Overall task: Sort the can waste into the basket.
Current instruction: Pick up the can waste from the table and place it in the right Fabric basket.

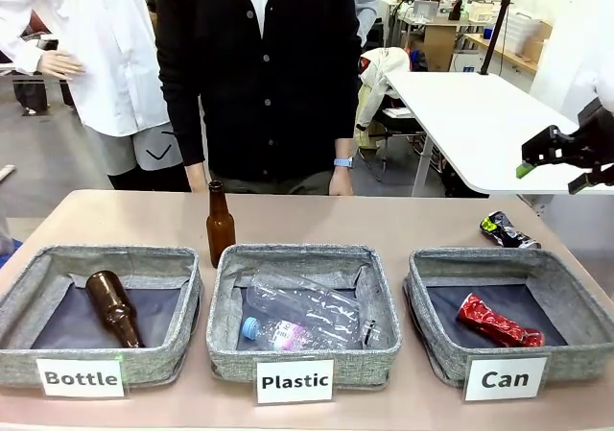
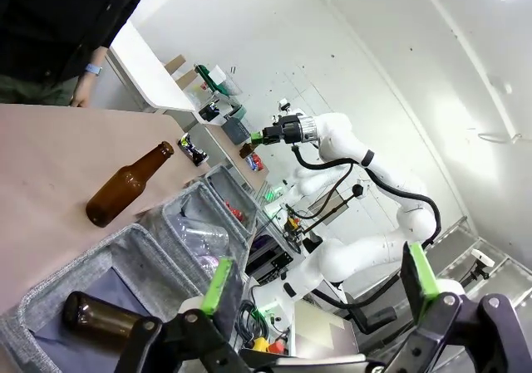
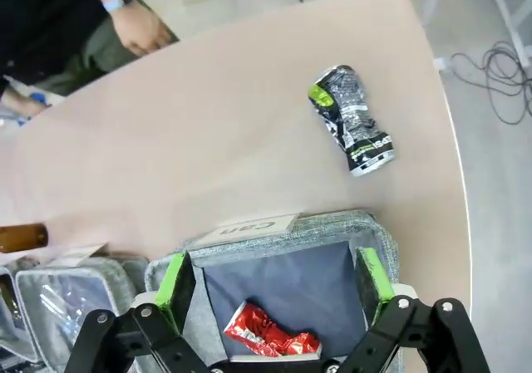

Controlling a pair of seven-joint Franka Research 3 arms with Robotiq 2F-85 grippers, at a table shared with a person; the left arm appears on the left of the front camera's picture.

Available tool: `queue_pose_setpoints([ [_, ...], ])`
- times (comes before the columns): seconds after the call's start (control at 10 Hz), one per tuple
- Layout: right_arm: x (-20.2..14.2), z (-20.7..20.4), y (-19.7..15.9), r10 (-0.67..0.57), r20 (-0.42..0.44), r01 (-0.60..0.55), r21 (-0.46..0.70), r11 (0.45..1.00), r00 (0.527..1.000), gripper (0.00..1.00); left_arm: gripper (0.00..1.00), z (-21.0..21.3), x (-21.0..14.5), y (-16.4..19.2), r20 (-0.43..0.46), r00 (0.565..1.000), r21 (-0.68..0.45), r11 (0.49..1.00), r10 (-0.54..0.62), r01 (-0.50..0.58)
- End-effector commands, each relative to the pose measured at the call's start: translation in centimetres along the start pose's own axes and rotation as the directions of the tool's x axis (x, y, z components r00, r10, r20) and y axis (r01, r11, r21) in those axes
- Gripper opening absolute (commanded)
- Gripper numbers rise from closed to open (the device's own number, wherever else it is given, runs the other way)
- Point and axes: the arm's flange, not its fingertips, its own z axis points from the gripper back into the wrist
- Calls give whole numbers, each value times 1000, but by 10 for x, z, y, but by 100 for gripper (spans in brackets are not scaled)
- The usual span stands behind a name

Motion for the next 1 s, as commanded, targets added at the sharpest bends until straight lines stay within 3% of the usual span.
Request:
queue_pose_setpoints([
  [0.0,23,-17,-12,71,-136,-85,-104,991,988,100,100,-1,-1,-4,-11,1000,8,1000,12,-12],
  [0.1,54,-36,-18,233,-274,-295,-212,932,933,100,100,-1,-1,-4,-11,1000,8,1000,12,-12],
  [0.3,89,-62,-29,509,-433,-623,-175,763,744,100,100,-1,-1,-4,-11,1000,8,1000,12,-12],
  [0.4,102,-83,-36,524,-438,-665,-280,693,731,100,100,-1,-1,-4,-11,1000,8,1000,12,-12],
  [0.5,106,-101,-33,640,-399,-741,-184,645,657,100,100,-1,-1,-4,-11,1000,8,1000,12,-12],
  [0.6,105,-112,-34,677,-369,-757,-133,639,637,100,100,-1,-1,-4,-11,1000,8,1000,12,-12],
  [0.9,112,-140,-53,690,-327,-726,18,687,645,100,100,-1,-1,-4,-11,1000,8,1000,12,-12],
])
